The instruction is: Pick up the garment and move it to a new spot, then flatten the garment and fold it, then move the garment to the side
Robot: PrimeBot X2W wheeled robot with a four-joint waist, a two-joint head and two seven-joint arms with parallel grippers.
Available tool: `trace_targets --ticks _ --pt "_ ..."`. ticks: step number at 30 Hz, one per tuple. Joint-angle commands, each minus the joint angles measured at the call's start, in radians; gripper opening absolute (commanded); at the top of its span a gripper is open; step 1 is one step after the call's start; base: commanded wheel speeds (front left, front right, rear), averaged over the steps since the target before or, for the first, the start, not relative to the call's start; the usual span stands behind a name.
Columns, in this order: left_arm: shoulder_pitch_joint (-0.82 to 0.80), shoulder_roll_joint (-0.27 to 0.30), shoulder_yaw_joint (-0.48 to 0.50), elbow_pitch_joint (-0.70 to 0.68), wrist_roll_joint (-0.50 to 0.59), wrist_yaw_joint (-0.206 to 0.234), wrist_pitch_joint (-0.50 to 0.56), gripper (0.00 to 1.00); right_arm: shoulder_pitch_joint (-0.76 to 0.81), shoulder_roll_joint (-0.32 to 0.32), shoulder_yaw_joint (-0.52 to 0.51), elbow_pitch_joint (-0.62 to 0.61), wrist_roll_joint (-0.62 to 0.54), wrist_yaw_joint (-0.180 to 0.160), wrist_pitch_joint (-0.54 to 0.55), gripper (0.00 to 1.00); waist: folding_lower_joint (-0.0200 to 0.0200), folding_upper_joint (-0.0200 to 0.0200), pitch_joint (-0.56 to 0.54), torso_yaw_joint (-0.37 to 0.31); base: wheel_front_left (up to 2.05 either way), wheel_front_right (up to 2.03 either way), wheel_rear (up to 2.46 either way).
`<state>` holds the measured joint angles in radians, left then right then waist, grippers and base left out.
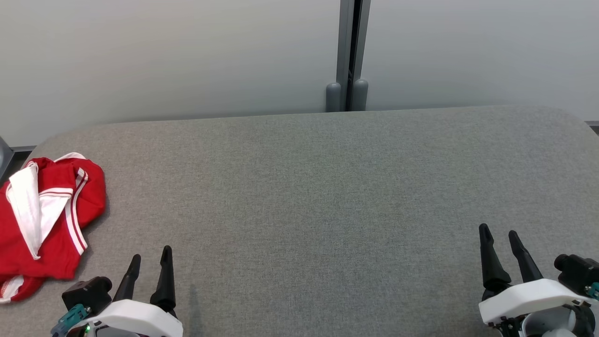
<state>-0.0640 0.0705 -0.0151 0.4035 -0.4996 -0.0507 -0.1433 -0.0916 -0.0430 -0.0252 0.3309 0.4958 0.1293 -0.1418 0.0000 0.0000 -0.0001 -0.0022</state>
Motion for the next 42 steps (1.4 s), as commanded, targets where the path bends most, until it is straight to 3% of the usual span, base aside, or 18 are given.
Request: trace_targets --ticks 1,22,42 --pt "-0.006 0.01 -0.002 -0.003 0.029 0.008 -0.009 1.0 -0.005 -0.007 -0.003 -0.01 -0.029 0.001 -0.012 1.0 0.0 0.0 0.0 0.0 0.0 0.0 0.0" --pt "-0.009 0.018 -0.035 0.033 0.224 0.046 -0.06 1.0 -0.008 -0.009 0.008 0.024 -0.252 0.002 -0.061 1.0 0.0 0.0 0.001 0.004 0.0 0.0 0.0" --pt "0.004 0.013 -0.009 -0.01 0.367 0.073 -0.098 1.0 -0.006 -0.01 -0.015 -0.019 -0.378 0.002 -0.102 1.0 0.0 0.0 0.002 0.002 0.0 0.0 0.0"
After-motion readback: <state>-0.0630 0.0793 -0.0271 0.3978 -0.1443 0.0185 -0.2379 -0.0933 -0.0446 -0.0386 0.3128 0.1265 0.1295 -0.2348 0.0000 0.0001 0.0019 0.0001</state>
